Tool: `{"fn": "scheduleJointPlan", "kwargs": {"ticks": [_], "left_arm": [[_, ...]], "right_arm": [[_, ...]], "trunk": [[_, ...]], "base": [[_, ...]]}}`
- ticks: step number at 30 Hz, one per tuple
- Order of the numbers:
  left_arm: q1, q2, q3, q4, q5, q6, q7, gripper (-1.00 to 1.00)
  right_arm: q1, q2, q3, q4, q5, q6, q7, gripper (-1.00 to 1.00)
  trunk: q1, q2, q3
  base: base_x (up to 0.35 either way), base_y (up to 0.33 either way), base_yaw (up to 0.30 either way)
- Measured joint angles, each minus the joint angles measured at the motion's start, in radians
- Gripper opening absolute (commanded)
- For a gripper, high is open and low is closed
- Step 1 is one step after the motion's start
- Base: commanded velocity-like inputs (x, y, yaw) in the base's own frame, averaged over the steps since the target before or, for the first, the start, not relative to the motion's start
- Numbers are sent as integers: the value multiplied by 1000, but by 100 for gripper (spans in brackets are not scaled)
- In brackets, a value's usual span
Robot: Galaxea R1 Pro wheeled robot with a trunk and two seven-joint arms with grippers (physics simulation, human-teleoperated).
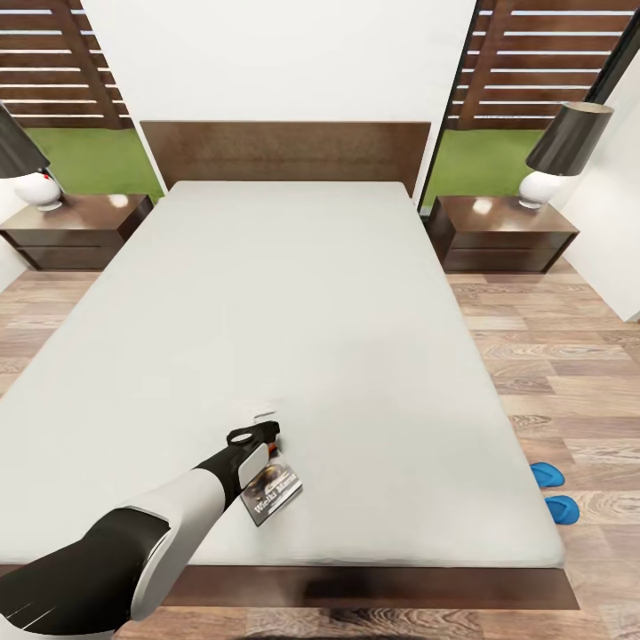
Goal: In the bedroom, move the book from the bed onto either nightstand, and place the two sandals side by side next to the bed.
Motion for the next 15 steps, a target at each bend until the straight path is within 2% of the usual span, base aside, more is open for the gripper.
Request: {"fn": "scheduleJointPlan", "kwargs": {"ticks": [7,15], "left_arm": [[0,0,0,0,0,0,0,100],[0,0,1,0,0,0,0,100]], "right_arm": [[0,0,0,0,0,0,0,100],[0,0,0,0,0,0,0,100]], "trunk": [[0,0,0],[0,0,0]], "base": [[-141,0,0],[-24,0,0]]}}
